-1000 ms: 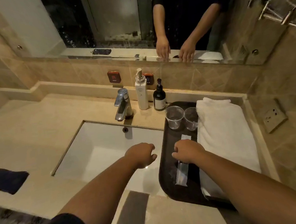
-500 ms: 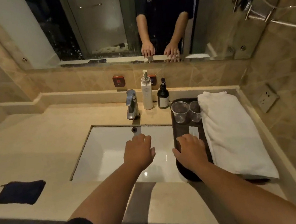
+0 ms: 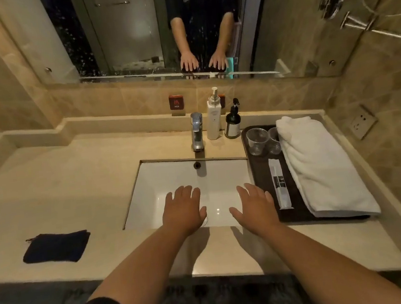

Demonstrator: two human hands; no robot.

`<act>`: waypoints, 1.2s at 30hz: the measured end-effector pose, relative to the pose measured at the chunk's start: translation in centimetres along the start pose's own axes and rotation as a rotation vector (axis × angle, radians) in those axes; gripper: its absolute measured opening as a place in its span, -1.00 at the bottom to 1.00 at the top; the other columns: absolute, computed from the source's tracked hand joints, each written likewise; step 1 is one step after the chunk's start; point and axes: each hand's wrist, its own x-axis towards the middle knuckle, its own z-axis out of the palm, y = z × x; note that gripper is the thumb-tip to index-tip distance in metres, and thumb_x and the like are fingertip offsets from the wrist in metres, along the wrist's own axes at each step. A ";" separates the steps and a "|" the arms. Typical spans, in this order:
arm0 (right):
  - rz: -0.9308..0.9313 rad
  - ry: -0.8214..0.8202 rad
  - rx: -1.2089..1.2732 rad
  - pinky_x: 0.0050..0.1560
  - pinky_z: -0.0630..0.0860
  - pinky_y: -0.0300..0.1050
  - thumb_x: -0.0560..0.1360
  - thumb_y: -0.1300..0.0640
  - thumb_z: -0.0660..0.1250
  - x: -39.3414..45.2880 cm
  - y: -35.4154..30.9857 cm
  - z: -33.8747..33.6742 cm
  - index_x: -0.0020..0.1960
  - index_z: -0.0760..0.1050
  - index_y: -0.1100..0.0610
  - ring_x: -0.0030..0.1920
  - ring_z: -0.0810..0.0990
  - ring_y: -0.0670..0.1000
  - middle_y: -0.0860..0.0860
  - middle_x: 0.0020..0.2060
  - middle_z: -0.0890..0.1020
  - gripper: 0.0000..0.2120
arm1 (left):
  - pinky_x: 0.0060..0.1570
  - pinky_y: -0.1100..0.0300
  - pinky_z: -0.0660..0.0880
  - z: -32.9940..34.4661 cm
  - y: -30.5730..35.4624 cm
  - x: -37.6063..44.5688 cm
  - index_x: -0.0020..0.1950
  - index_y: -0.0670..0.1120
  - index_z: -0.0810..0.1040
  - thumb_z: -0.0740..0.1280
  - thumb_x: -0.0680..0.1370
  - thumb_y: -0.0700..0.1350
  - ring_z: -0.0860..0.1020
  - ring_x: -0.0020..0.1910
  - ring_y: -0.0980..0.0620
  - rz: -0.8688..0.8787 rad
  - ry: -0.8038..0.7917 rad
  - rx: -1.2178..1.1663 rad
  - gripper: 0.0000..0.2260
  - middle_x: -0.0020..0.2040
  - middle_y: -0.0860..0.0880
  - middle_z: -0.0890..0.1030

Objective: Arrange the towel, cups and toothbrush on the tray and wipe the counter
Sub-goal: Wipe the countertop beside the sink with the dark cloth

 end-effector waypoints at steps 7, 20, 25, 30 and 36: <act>-0.125 -0.029 0.012 0.46 0.08 0.17 0.51 -0.27 0.17 2.1 -5.1 1.0 0.51 0.17 -0.04 0.50 0.17 0.11 0.04 0.53 0.23 -0.36 | 0.27 -0.04 0.25 -0.2 -5.1 -2.4 0.42 -0.06 0.31 0.13 0.58 0.16 0.34 0.38 -0.10 -0.153 -0.009 -0.002 -0.52 0.41 -0.06 0.40; -0.546 -0.144 -0.006 0.45 0.12 0.19 0.48 -0.29 0.20 4.5 -24.7 4.3 0.50 0.20 -0.04 0.48 0.24 0.13 0.04 0.51 0.28 -0.33 | 0.34 -0.11 0.26 -1.4 -20.7 -11.5 0.50 -0.06 0.21 0.08 0.60 0.18 0.30 0.42 -0.13 -0.547 -0.014 -0.035 -0.47 0.49 -0.10 0.32; -0.629 -0.160 0.006 0.44 0.17 0.14 0.53 -0.23 0.14 5.0 -33.6 7.3 0.50 0.21 -0.01 0.45 0.26 0.13 0.07 0.50 0.28 -0.40 | 0.34 -0.09 0.24 -0.5 -30.0 -13.6 0.51 -0.06 0.22 0.10 0.60 0.14 0.29 0.42 -0.11 -0.612 -0.003 -0.022 -0.48 0.47 -0.09 0.34; -0.815 -0.221 -0.042 0.40 0.18 0.14 0.52 -0.29 0.09 4.8 -42.6 10.8 0.51 0.20 0.07 0.46 0.22 0.16 0.13 0.51 0.25 -0.32 | 0.35 -0.09 0.21 0.3 -41.1 -15.1 0.54 -0.08 0.16 0.06 0.63 0.12 0.23 0.46 -0.11 -0.701 -0.060 -0.019 -0.48 0.51 -0.09 0.29; -0.953 -0.362 -0.198 0.49 -0.11 0.24 0.50 -0.41 -0.08 3.0 -46.7 14.4 0.58 -0.05 0.11 0.55 -0.08 0.19 0.12 0.58 -0.03 -0.16 | 0.34 -0.09 0.22 3.9 -50.8 -16.0 0.52 -0.10 0.17 0.01 0.64 0.10 0.27 0.41 -0.13 -0.821 -0.093 -0.032 -0.51 0.47 -0.12 0.32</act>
